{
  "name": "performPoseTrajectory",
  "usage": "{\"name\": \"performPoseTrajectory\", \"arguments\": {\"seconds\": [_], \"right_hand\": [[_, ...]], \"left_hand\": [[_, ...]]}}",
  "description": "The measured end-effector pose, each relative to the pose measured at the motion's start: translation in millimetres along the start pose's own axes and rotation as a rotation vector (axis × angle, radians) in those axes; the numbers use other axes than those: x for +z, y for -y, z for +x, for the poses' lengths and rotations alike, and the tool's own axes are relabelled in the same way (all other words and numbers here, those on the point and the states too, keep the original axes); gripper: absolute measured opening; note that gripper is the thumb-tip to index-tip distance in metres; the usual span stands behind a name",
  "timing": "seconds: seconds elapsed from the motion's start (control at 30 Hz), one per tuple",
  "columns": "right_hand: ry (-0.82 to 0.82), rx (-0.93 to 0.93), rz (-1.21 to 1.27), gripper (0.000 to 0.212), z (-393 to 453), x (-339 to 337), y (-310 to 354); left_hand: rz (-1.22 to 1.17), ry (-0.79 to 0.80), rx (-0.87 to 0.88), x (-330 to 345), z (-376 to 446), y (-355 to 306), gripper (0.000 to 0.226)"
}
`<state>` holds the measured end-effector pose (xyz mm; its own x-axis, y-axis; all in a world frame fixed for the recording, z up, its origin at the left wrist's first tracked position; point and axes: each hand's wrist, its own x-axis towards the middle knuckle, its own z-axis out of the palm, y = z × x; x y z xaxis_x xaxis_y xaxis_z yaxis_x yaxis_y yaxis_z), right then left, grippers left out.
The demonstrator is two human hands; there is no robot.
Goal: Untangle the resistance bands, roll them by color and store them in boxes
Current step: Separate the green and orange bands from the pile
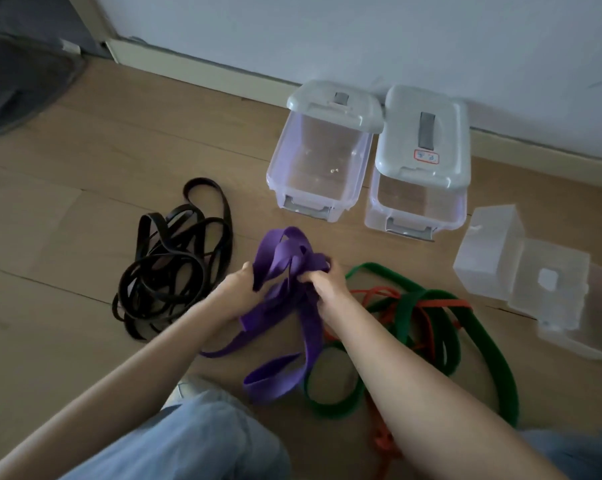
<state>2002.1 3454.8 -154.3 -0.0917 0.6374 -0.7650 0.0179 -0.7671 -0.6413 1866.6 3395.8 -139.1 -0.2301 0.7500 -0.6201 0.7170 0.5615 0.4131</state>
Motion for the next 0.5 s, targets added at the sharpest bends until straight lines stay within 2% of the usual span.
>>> {"name": "performPoseTrajectory", "arguments": {"seconds": [0.07, 0.13, 0.2, 0.27, 0.3, 0.37, 0.4, 0.5], "right_hand": [[-0.007, 0.005, 0.069, 0.049, 14, 3, 0], [-0.009, -0.009, 0.248, 0.054, 28, 11, 6], [-0.001, -0.052, 0.313, 0.053, 36, 20, 9], [0.020, -0.112, 0.148, 0.048, 43, 23, 10], [0.023, -0.134, -0.043, 0.049, 47, 18, 10], [-0.023, -0.138, -0.520, 0.067, 52, 1, 6], [-0.044, -0.136, -0.658, 0.070, 50, -6, 2], [0.099, -0.241, -0.692, 0.066, 38, -8, -24]], "left_hand": [[0.114, -0.069, -0.009, 14, 3, 15, 0.045], [0.214, -0.149, 0.000, 20, 8, 26, 0.062], [0.296, -0.168, 0.050, 22, 14, 34, 0.080], [0.323, -0.124, 0.099, 25, 20, 41, 0.089], [0.283, -0.077, 0.106, 27, 21, 44, 0.092], [0.181, 0.018, 0.091, 29, 21, 50, 0.096], [0.160, 0.043, 0.075, 29, 21, 53, 0.097], [0.228, 0.020, 0.032, 31, 23, 50, 0.095]]}}
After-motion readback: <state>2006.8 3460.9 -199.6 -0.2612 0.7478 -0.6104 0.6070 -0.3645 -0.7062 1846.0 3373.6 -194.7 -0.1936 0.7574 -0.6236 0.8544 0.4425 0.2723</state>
